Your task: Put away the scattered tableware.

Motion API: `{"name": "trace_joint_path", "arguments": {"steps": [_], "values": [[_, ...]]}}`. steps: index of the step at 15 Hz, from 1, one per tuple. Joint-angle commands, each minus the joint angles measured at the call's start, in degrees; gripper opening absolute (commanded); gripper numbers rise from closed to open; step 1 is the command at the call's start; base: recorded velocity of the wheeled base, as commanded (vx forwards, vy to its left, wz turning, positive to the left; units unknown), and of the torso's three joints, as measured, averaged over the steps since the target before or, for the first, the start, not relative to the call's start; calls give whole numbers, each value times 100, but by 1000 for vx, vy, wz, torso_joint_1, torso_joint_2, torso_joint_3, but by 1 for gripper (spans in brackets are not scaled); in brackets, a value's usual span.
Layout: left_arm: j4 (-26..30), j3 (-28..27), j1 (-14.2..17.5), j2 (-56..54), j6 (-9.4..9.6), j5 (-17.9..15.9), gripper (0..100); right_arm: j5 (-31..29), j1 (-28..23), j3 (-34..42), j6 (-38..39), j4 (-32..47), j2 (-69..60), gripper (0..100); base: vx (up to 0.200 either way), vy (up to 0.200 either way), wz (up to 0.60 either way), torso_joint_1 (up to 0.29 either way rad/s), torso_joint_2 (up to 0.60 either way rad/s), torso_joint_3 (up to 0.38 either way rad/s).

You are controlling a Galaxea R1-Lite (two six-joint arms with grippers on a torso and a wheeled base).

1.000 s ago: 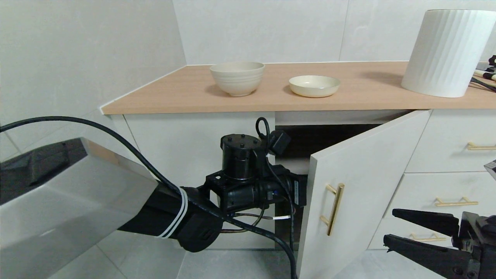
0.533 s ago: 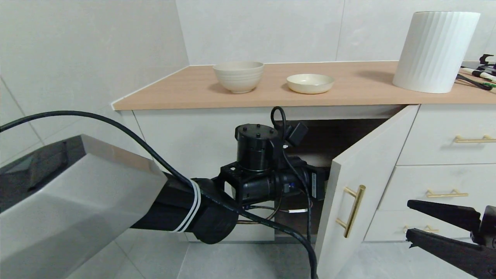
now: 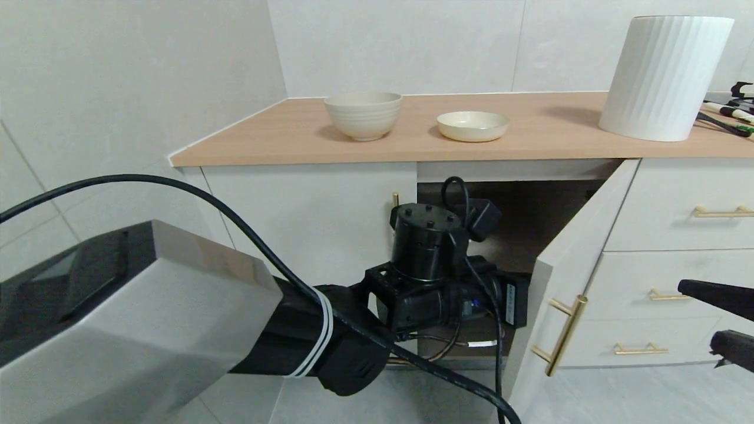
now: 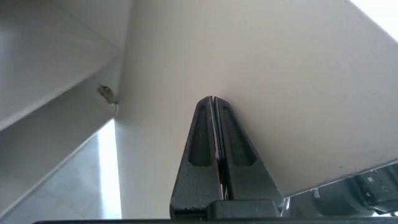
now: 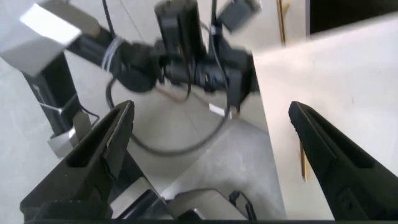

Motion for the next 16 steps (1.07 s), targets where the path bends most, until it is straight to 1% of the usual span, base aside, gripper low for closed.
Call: {"name": "trace_joint_path", "arguments": {"steps": [1,2,4,7,8,10,11,12,13,14,15,16], "values": [[35,-19,-249,-8,-1,-8,0,1,1,-51,-1,-3,-148,100,0,0,0,0,0,0],[105,-54,-398,-16,-1,-8,0,1,-7,-104,-1,6,-201,100,0,0,0,0,0,0],[132,-151,-556,-34,-1,1,0,1,-7,-139,-1,6,-289,100,0,0,0,0,0,0],[395,-397,-943,-8,-1,-8,0,1,-7,-262,-1,155,-421,100,0,0,0,0,0,0],[527,-546,-1180,45,-10,-8,0,1,-7,-385,-1,410,-508,100,0,0,0,0,0,0],[694,-687,-1356,36,-10,-8,0,1,-7,-446,-1,454,-605,100,0,0,0,0,0,0],[712,-669,-1391,-16,-10,1,0,1,-7,-464,-1,454,-614,100,0,0,0,0,0,0],[703,-599,-1382,-157,-124,80,0,1,-7,-490,-1,463,-605,100,0,0,0,0,0,0],[677,-441,-1277,-350,-423,247,0,1,-16,-490,-1,463,-561,100,0,0,0,0,0,0],[650,-300,-1092,-535,-608,308,0,1,-16,-482,8,463,-526,100,0,0,0,0,0,0],[641,-116,-855,-719,-678,308,0,1,-25,-473,8,463,-491,100,0,0,0,0,0,0],[641,-2,-635,-869,-678,317,0,1,-25,-482,8,463,-473,100,0,0,0,0,0,0]]}}
